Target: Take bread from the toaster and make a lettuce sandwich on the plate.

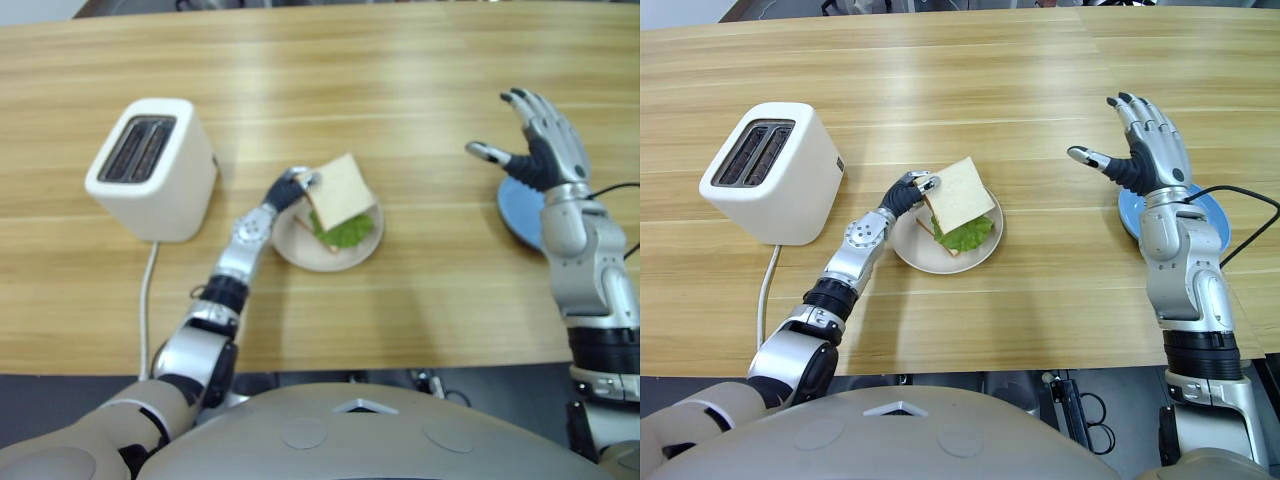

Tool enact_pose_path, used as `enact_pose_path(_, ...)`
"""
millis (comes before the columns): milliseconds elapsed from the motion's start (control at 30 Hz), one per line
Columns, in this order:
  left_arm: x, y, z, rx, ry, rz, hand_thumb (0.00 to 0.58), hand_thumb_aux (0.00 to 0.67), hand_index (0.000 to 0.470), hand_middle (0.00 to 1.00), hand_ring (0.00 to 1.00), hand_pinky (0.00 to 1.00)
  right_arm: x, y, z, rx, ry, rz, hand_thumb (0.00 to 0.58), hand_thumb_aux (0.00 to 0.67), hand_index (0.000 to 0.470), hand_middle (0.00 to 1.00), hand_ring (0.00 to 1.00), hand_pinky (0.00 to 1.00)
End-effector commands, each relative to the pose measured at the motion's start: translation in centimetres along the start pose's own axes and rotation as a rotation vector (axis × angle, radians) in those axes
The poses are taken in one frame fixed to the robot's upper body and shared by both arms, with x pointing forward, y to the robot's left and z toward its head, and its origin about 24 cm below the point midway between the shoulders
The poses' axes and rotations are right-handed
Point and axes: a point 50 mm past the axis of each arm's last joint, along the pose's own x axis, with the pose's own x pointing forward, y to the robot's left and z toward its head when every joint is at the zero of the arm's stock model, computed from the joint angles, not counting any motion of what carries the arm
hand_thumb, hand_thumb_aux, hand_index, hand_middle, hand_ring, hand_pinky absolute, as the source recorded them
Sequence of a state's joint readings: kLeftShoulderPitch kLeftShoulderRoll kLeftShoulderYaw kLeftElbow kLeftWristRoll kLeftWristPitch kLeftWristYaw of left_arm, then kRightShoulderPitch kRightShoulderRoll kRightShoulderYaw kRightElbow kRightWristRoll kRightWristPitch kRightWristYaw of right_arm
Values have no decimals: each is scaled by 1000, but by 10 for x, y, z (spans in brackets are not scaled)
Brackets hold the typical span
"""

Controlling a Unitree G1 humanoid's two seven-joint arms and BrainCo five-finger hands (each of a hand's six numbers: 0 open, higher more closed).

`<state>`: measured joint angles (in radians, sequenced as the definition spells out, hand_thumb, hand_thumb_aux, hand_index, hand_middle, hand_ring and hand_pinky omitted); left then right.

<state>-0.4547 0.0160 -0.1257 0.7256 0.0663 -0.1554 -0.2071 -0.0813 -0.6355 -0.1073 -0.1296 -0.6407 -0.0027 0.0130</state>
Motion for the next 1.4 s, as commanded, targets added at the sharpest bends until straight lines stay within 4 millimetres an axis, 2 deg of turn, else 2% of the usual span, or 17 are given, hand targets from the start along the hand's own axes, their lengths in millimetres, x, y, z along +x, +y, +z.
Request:
enact_pose_path(33,1,-6,-5,-1,21,-32,580,670,460,1000,1000,1000,0,8,4,-6,-9,39,0,0,0,0,0,0)
enact_pose_path(233,1,-5,-8,64,42,-25,580,670,460,1000,1000,1000,-1,25,25,-17,-112,132,0,0,0,0,0,0)
enact_pose_path(467,2,-3,-15,210,104,-16,580,670,460,1000,1000,1000,-17,71,62,-65,-356,378,0,0,0,0,0,0)
enact_pose_path(600,0,-5,-26,273,163,-32,580,670,460,1000,1000,1000,-25,87,79,-84,-459,470,0,0,0,0,0,0)
enact_pose_path(733,-1,-5,-35,317,212,-41,580,670,460,1000,1000,1000,-27,96,84,-116,-503,518,0,0,0,0,0,0)
enact_pose_path(1067,-2,-1,-37,350,232,-24,580,670,460,1000,1000,1000,-32,115,100,-134,-566,569,0,0,0,0,0,0)
enact_pose_path(1233,-2,1,-35,349,223,-16,580,670,460,1000,1000,1000,-32,144,98,-138,-565,654,0,0,0,0,0,0)
enact_pose_path(1400,-1,-1,-30,350,195,-26,580,670,460,1000,1000,1000,-44,171,95,-163,-575,752,0,0,0,0,0,0)
